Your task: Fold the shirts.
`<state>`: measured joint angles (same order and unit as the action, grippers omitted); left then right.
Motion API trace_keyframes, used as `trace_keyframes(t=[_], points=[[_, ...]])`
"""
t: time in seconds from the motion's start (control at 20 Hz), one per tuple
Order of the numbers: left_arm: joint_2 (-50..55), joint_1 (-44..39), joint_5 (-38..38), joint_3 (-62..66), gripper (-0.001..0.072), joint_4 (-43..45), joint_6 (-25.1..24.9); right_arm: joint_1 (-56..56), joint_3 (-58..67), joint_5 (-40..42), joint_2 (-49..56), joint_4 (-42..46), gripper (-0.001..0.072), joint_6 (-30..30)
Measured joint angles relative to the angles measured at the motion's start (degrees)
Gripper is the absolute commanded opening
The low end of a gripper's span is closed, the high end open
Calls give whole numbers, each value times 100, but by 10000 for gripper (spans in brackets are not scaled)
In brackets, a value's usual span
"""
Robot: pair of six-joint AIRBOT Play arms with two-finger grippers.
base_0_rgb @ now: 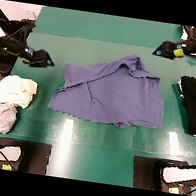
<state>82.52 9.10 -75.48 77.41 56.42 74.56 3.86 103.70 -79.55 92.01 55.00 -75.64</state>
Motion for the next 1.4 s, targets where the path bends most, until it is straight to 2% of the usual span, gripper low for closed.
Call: trace_keyframes(t=[0.1,0.25,0.55,0.85,0.95,1.05,1.1,1.15,1.4], points=[[-111,192,-350,-472,535,28,-157,76,-479,-398,-332,-168,239,109],[-444,332,-308,-1453,535,221,-304,133,-1384,-579,-946,-310,239,232],[-857,396,238,-2953,535,247,-579,166,-2861,-175,-2046,-413,239,313],[-933,413,632,-3539,533,-109,-750,170,-3414,61,-2651,-426,239,328],[-935,411,756,-3617,291,-173,-776,170,-3462,79,-2754,-428,239,330],[-925,367,846,-3665,292,-205,-822,173,-3493,50,-2802,-415,239,330],[-925,313,850,-3679,188,-236,-841,173,-3512,20,-2822,-409,239,330],[-925,232,890,-3685,24,-212,-855,186,-3558,-13,-2837,-407,239,328],[-925,-236,903,-3578,21,-199,-896,726,-4306,-70,-3117,-369,240,315]])
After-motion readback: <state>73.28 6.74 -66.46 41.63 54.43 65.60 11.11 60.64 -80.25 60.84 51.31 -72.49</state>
